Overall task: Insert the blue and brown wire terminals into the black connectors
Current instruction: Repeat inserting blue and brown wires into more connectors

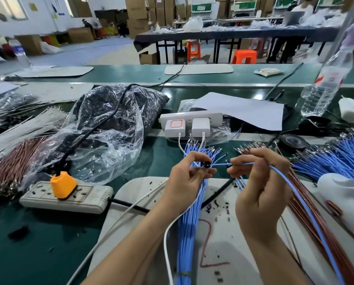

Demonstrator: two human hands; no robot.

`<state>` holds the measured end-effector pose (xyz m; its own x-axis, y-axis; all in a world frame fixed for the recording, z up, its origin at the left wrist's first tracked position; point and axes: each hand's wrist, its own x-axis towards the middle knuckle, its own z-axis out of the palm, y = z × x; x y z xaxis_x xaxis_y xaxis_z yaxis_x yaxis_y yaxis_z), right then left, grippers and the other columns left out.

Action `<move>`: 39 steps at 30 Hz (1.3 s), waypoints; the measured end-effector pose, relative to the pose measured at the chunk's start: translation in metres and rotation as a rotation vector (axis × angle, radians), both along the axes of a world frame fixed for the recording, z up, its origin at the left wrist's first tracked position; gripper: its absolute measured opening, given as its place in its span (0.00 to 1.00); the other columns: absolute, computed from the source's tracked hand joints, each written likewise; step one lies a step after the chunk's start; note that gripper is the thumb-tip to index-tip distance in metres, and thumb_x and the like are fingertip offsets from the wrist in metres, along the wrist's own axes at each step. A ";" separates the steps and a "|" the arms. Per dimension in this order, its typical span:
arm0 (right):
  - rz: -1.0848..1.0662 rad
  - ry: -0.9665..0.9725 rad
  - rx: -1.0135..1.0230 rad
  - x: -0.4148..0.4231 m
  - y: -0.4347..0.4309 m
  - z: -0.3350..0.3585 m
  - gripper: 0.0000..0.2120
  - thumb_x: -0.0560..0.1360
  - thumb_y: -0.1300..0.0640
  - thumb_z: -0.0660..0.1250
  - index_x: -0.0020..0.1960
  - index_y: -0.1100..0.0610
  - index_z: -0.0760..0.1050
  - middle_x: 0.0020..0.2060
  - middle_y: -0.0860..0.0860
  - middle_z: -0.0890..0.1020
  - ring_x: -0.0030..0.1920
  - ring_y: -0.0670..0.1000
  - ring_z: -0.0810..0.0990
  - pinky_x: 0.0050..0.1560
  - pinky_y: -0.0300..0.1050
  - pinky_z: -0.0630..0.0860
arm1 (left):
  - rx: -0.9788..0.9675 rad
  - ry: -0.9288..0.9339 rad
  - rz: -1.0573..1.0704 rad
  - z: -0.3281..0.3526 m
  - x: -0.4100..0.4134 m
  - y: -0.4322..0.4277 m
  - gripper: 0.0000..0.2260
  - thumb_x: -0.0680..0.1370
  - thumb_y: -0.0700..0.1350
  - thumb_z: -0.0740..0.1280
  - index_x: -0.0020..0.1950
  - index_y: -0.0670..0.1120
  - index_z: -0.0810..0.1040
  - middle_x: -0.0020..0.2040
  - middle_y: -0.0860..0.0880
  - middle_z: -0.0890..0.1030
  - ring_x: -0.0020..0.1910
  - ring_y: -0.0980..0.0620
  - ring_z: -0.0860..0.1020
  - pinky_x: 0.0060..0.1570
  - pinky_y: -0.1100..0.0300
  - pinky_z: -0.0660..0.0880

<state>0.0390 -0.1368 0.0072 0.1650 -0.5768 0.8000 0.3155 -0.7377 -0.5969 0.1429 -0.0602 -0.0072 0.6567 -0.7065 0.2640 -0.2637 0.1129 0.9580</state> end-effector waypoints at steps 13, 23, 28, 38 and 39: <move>0.031 0.048 0.000 0.003 0.001 -0.003 0.13 0.83 0.48 0.49 0.56 0.54 0.68 0.44 0.35 0.77 0.37 0.42 0.81 0.40 0.30 0.74 | 0.080 -0.041 -0.002 0.000 -0.001 0.000 0.15 0.79 0.30 0.62 0.48 0.51 0.75 0.46 0.45 0.82 0.49 0.53 0.81 0.47 0.68 0.74; 0.007 0.057 0.005 0.002 -0.001 -0.001 0.13 0.83 0.48 0.49 0.55 0.54 0.69 0.43 0.34 0.77 0.36 0.43 0.80 0.39 0.31 0.74 | 0.073 -0.125 0.024 0.002 -0.003 0.000 0.12 0.78 0.31 0.63 0.50 0.48 0.76 0.47 0.48 0.81 0.47 0.58 0.80 0.47 0.69 0.74; 0.005 0.066 0.000 0.002 0.000 -0.001 0.13 0.83 0.49 0.49 0.55 0.54 0.69 0.42 0.38 0.78 0.35 0.44 0.80 0.36 0.36 0.75 | 0.069 -0.131 0.021 0.003 -0.004 0.001 0.11 0.78 0.31 0.63 0.51 0.46 0.77 0.48 0.48 0.81 0.49 0.57 0.80 0.50 0.68 0.74; -0.022 0.074 0.019 0.001 0.000 0.002 0.11 0.83 0.50 0.50 0.54 0.53 0.68 0.38 0.45 0.79 0.33 0.46 0.80 0.34 0.40 0.76 | 0.074 -0.157 0.023 0.002 -0.002 0.001 0.12 0.78 0.31 0.63 0.52 0.47 0.77 0.48 0.49 0.81 0.50 0.57 0.79 0.48 0.69 0.73; -0.025 0.064 0.024 0.000 0.000 0.002 0.10 0.83 0.52 0.51 0.54 0.54 0.69 0.39 0.45 0.79 0.34 0.45 0.80 0.35 0.39 0.76 | 0.073 -0.157 0.022 0.002 -0.003 0.002 0.12 0.78 0.31 0.63 0.52 0.48 0.77 0.48 0.49 0.81 0.50 0.57 0.79 0.48 0.69 0.73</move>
<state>0.0393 -0.1371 0.0090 0.2002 -0.6007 0.7740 0.2577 -0.7299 -0.6331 0.1404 -0.0586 -0.0051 0.6267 -0.7134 0.3135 -0.4128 0.0374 0.9101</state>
